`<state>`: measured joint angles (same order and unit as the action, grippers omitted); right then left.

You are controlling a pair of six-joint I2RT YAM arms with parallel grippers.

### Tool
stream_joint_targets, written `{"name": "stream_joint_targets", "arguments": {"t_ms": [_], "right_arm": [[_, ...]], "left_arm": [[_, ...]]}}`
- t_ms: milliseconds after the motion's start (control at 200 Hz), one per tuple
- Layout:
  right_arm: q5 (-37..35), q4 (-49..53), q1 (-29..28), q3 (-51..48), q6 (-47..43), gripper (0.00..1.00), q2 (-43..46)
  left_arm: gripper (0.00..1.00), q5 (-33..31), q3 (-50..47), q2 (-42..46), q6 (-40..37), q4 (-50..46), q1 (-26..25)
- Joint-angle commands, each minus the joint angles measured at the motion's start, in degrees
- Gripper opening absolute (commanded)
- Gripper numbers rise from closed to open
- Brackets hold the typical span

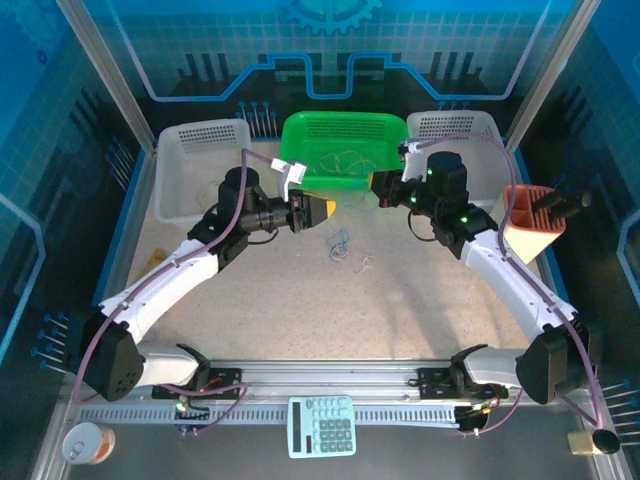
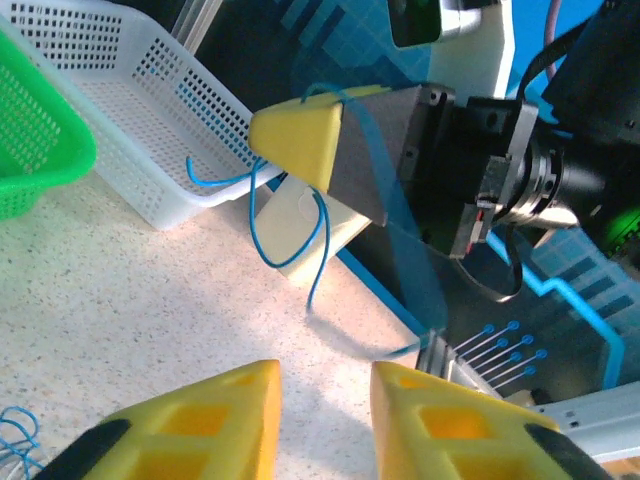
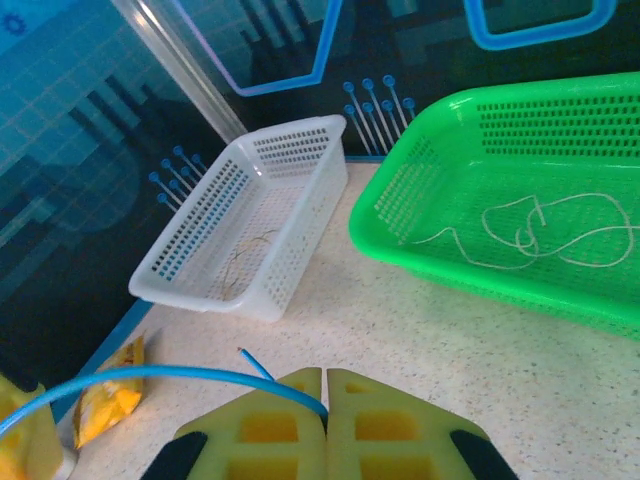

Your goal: Untangle the cables

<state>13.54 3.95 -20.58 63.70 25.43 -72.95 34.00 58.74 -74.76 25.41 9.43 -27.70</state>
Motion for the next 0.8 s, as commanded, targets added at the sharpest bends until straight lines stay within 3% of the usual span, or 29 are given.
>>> {"name": "stream_joint_targets", "arguments": {"t_ms": [0, 115, 235, 790], "right_arm": [[-3.82, 1.01, -1.17, 0.37, 0.24, 0.0, 1.87], [-4.61, 1.34, -1.8, 0.47, 1.07, 0.0, 2.08], [-5.69, 1.94, -1.94, 0.46, 4.1, 0.0, 1.87], [-7.64, -0.21, -5.02, -0.98, 22.47, 0.0, 0.2]], "left_arm": [[0.47, 1.78, -0.98, 0.76, 0.38, 1.86, -0.13], [0.6, 1.36, -2.15, 0.76, 1.62, 3.82, -0.15], [0.63, 0.66, -5.15, 1.09, 4.5, 8.91, -0.44], [0.61, -19.13, -15.01, -0.3, 2.44, 26.51, -11.77]]}}
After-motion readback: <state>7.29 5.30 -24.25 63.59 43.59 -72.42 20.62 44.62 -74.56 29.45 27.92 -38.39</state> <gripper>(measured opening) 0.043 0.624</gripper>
